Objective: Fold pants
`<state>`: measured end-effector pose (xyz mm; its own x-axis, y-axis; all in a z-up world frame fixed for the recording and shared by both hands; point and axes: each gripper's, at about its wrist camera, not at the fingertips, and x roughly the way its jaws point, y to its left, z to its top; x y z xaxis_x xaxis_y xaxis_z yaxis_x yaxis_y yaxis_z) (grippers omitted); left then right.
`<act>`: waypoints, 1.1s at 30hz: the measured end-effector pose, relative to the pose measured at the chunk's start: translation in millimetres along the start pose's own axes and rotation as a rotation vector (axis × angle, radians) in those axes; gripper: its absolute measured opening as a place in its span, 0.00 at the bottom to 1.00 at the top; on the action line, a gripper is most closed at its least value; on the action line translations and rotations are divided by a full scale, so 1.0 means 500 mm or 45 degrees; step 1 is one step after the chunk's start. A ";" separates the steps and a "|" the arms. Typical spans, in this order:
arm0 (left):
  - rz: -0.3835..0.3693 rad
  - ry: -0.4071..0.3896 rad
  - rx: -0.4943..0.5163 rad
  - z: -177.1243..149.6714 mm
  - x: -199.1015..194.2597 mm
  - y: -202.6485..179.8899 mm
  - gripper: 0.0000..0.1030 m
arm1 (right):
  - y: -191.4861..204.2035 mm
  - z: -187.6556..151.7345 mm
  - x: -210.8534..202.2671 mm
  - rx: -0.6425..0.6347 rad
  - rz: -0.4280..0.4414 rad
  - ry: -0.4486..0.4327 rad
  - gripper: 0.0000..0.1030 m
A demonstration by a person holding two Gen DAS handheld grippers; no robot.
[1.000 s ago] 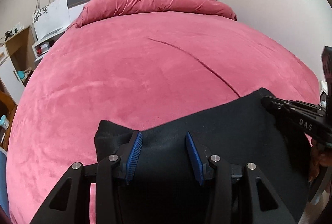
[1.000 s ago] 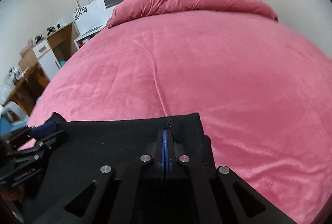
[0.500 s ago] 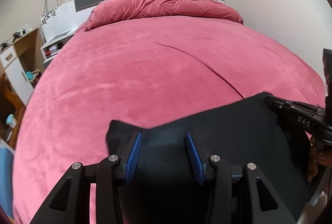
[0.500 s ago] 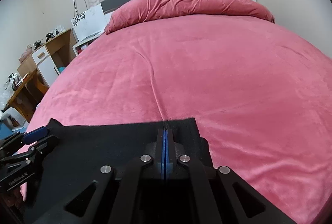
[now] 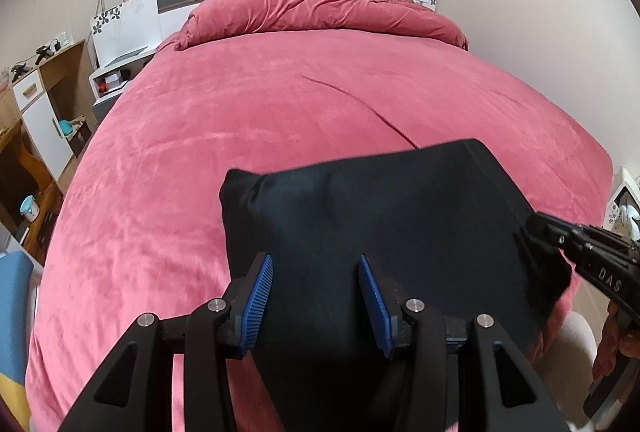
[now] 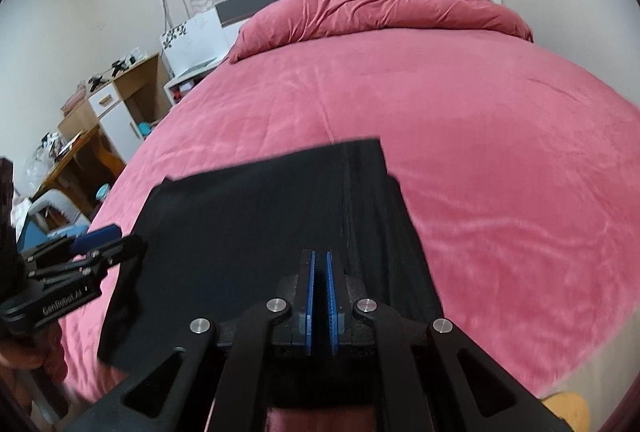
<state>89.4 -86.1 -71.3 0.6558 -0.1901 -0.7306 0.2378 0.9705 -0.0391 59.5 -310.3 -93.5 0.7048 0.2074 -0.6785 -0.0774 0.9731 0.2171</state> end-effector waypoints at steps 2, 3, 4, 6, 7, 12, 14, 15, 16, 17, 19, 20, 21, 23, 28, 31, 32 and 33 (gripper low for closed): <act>-0.020 0.008 -0.002 -0.016 -0.010 -0.004 0.45 | 0.003 -0.019 -0.006 -0.027 0.000 0.030 0.06; -0.025 0.014 0.002 -0.024 -0.014 -0.007 0.45 | 0.004 -0.027 -0.007 -0.038 -0.008 0.048 0.06; -0.031 0.021 0.009 -0.031 -0.016 -0.009 0.45 | 0.002 -0.035 -0.006 -0.043 -0.020 0.067 0.06; -0.036 0.036 0.026 -0.046 -0.016 -0.010 0.45 | -0.010 -0.049 -0.004 -0.024 -0.034 0.101 0.06; -0.041 0.043 0.034 -0.054 -0.016 -0.012 0.45 | -0.020 -0.051 -0.003 -0.004 -0.034 0.110 0.06; -0.088 0.052 0.020 -0.100 -0.021 -0.003 0.47 | -0.056 -0.061 -0.007 0.091 -0.070 0.117 0.00; -0.124 0.053 -0.004 -0.117 -0.031 0.004 0.50 | -0.065 -0.065 -0.009 0.113 -0.075 0.117 0.00; -0.146 0.062 -0.019 -0.127 -0.037 0.008 0.52 | -0.068 -0.065 -0.010 0.120 -0.072 0.117 0.00; -0.174 0.071 -0.034 -0.135 -0.042 0.012 0.52 | -0.070 -0.065 -0.009 0.122 -0.071 0.117 0.00; -0.201 0.085 -0.047 -0.144 -0.046 0.017 0.52 | -0.070 -0.065 -0.009 0.120 -0.072 0.117 0.00; -0.228 0.108 -0.053 -0.163 -0.052 0.026 0.53 | -0.069 -0.064 -0.010 0.114 -0.072 0.118 0.00; -0.233 0.119 -0.050 -0.172 -0.054 0.030 0.55 | -0.070 -0.065 -0.011 0.115 -0.070 0.117 0.00; -0.237 0.137 -0.049 -0.180 -0.053 0.034 0.56 | -0.071 -0.064 -0.011 0.118 -0.067 0.117 0.00; -0.277 0.154 -0.087 -0.190 -0.056 0.047 0.56 | -0.071 -0.063 -0.011 0.127 -0.062 0.113 0.00; -0.380 0.090 -0.287 -0.165 -0.068 0.098 0.56 | -0.079 -0.060 -0.050 0.177 -0.006 0.031 0.25; -0.351 0.106 -0.390 -0.143 -0.045 0.132 0.56 | -0.096 -0.046 -0.076 0.205 0.022 -0.024 0.60; -0.340 0.118 -0.425 -0.136 -0.035 0.142 0.56 | -0.101 -0.041 -0.079 0.206 0.032 -0.028 0.60; -0.337 0.123 -0.443 -0.134 -0.029 0.149 0.57 | -0.104 -0.035 -0.079 0.202 0.035 -0.014 0.60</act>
<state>49.6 -1.1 -109.2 0.5312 -0.4397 -0.7242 0.1220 0.8856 -0.4482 23.5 -367.1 -90.3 0.7117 0.2317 -0.6632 0.0152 0.9387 0.3443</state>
